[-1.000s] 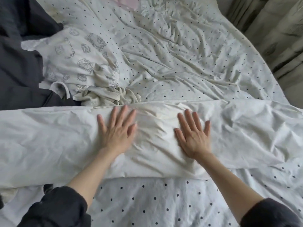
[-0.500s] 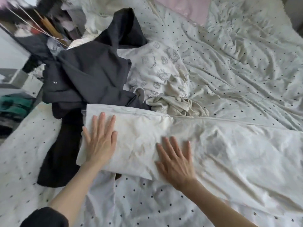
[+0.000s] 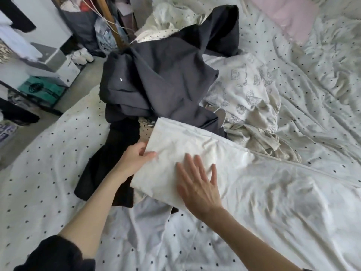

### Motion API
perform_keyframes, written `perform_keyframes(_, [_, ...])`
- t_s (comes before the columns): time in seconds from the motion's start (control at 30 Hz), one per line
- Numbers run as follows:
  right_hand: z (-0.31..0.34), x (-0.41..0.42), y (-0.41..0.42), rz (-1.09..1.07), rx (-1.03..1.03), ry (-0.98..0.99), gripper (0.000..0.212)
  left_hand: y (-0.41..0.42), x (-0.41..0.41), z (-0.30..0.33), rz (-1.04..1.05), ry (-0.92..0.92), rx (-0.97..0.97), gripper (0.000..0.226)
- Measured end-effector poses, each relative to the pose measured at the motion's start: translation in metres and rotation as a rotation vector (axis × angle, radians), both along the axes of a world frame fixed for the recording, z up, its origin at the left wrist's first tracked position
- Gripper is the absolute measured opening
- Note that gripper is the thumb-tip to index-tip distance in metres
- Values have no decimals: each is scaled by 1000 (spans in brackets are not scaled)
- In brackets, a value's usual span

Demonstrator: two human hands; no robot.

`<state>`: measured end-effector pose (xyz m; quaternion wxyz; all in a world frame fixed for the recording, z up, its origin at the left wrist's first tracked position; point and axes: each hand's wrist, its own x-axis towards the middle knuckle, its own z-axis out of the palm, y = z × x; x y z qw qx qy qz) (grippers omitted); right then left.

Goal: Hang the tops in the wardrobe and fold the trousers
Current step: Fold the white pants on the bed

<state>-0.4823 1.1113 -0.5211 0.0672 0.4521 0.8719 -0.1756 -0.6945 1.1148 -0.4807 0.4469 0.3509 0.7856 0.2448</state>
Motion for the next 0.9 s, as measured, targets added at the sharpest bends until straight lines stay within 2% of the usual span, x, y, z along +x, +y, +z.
perform_keyframes(0.03, [-2, -1, -3, 33, -22, -10, 55, -4, -3, 4, -21, -10, -12, 15])
perform_keyframes(0.1, [3, -3, -1, 40, -53, 96, 58, -11, -3, 15, -37, -39, 13, 5])
perform_keyframes(0.2, [13, 1, 8, -66, -191, 319, 59, -12, 3, 37, -86, -30, 62, 12])
perform_keyframes(0.33, [47, 27, 22, -379, -461, 673, 46, -5, 26, 80, -150, -97, 85, 14])
perform_keyframes(0.47, [80, 74, 32, -724, -779, 925, 26, 6, 84, 112, -213, -234, 89, 20])
perform_keyframes(0.6, [96, 132, 32, -977, -832, 1125, 30, 17, 169, 97, -328, -253, 102, 24])
perform_keyframes(0.73, [86, 187, 27, -1139, -828, 1182, 33, 22, 254, 43, -428, -230, 62, 35])
perform_keyframes(0.83, [76, 206, 23, -1160, -774, 1099, 26, 14, 285, 8, -585, -217, 10, 31])
perform_keyframes(0.9, [67, 209, 18, -1130, -684, 1009, 25, 5, 283, -4, -650, -137, 81, 28])
